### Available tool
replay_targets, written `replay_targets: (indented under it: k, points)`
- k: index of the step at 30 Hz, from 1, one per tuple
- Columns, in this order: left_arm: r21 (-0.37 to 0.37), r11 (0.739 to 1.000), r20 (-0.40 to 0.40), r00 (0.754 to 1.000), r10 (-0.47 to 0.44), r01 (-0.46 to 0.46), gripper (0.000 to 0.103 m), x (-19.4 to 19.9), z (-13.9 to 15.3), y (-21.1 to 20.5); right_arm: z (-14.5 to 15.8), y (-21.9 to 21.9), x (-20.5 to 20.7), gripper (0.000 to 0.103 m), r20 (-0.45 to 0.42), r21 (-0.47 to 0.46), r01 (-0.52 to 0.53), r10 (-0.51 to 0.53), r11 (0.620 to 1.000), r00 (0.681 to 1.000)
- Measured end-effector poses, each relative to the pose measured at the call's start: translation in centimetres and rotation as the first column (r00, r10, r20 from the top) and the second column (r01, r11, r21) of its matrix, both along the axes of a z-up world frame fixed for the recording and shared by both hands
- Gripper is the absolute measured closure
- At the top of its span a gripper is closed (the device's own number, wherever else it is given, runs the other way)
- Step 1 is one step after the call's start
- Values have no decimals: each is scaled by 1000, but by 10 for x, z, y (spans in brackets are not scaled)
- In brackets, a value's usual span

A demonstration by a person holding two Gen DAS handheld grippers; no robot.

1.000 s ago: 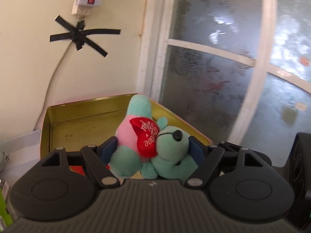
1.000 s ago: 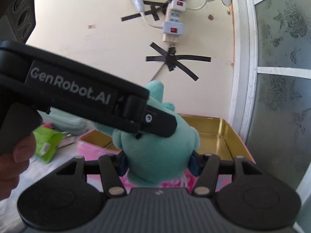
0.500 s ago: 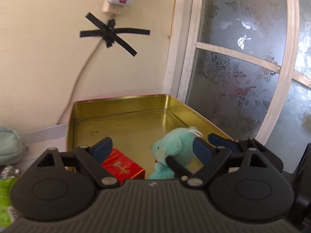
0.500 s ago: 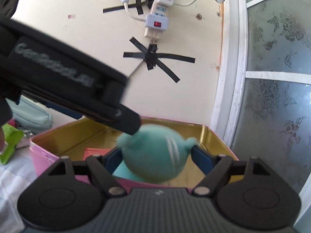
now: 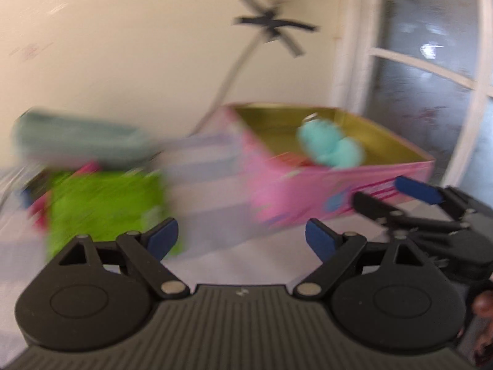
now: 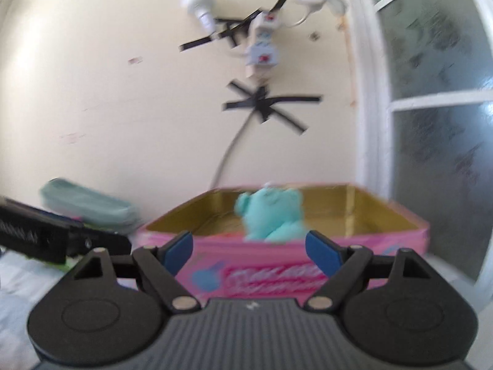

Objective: Organize objects

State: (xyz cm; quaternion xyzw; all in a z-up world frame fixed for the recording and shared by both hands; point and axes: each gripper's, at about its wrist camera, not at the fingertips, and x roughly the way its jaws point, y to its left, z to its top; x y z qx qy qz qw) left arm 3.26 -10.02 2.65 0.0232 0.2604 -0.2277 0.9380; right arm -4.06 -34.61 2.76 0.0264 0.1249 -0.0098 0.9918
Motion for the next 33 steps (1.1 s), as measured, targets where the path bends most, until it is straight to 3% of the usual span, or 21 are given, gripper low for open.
replay_targets:
  k: [4,9,11,15,19,22,29,32,33]
  points:
    - [13,987,-2,987,159,-159,12,5,-12,56,0,35,7,20,-61,1,-116,116,993,991]
    - [-66,951,-23,953,302,-303,12,14,-18,114,2,79,27,21,-134,66,-274,281,959,950]
    - [-114,933,-82,939,334,-341,12,21,-24,129,0,95,40,21,-166,112,-321,336,940,927]
    - [-232,906,-154,933,325,-354,12,23,-27,148,-7,121,77,22,-237,171,-337,371,926,898]
    - [-263,897,-165,933,321,-355,12,22,-27,151,-15,131,108,21,-306,259,-316,388,913,870]
    - [-284,888,-186,929,320,-363,12,23,-28,156,-18,132,127,14,-326,328,-294,400,898,857]
    - [-379,831,-274,907,320,-408,12,25,-32,176,-23,147,158,4,-347,355,-305,427,884,835]
    - [-396,822,-280,906,317,-409,12,24,-31,178,-24,150,163,6,-341,365,-329,454,871,823]
    - [-396,821,-279,906,319,-411,12,24,-30,177,-24,151,162,17,-338,374,-343,471,862,815]
